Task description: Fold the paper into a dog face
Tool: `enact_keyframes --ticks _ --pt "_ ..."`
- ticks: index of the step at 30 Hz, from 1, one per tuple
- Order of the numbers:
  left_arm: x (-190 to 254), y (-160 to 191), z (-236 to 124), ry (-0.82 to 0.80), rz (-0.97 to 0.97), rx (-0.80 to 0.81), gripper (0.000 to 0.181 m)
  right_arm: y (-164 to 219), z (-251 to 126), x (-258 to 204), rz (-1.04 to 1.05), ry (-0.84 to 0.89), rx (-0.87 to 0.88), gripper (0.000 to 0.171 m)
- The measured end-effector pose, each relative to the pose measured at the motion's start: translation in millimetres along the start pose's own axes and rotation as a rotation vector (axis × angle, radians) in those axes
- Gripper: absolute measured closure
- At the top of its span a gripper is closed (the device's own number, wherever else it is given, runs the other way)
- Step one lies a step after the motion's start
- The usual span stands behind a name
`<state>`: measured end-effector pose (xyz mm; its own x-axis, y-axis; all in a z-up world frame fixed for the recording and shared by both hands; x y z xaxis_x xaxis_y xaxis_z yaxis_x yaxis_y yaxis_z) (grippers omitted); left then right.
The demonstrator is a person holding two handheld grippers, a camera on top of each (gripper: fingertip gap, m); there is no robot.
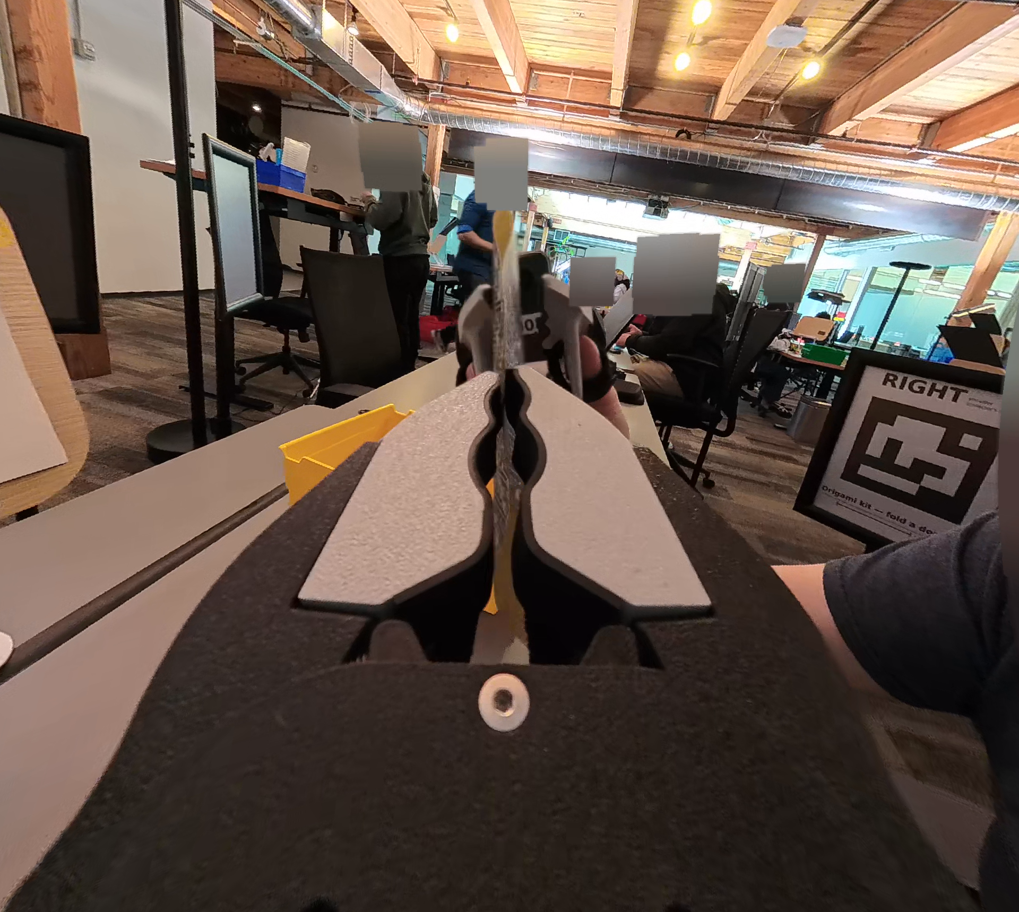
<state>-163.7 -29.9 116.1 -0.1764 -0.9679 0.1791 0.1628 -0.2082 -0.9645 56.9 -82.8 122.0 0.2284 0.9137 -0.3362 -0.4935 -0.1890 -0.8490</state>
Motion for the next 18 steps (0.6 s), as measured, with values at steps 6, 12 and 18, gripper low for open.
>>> enact_keyframes --ticks 6,12,18 --pt "-2 -3 -4 -0.016 0.007 -0.009 0.181 15 11 8 0.022 0.022 -0.103 0.170" --pt "-3 -6 -9 -0.029 0.001 0.002 0.181 25 18 13 0.093 -0.031 -0.153 0.166" --pt "-5 -7 -11 -0.040 0.002 -0.002 0.181 34 25 20 0.141 -0.021 -0.107 0.135"
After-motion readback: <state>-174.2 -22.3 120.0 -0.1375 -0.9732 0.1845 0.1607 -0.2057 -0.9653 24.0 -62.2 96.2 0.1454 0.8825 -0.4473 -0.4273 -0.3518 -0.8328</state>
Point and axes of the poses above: each gripper's, where its closed fingertips meet, z out along the fingers, y out of its underside, x = y × z across the jaws, the point moved 10 cm from there along -z, back along the fingers, and after that the axes turned 4 degrees about -x, right-handed, at the moved point
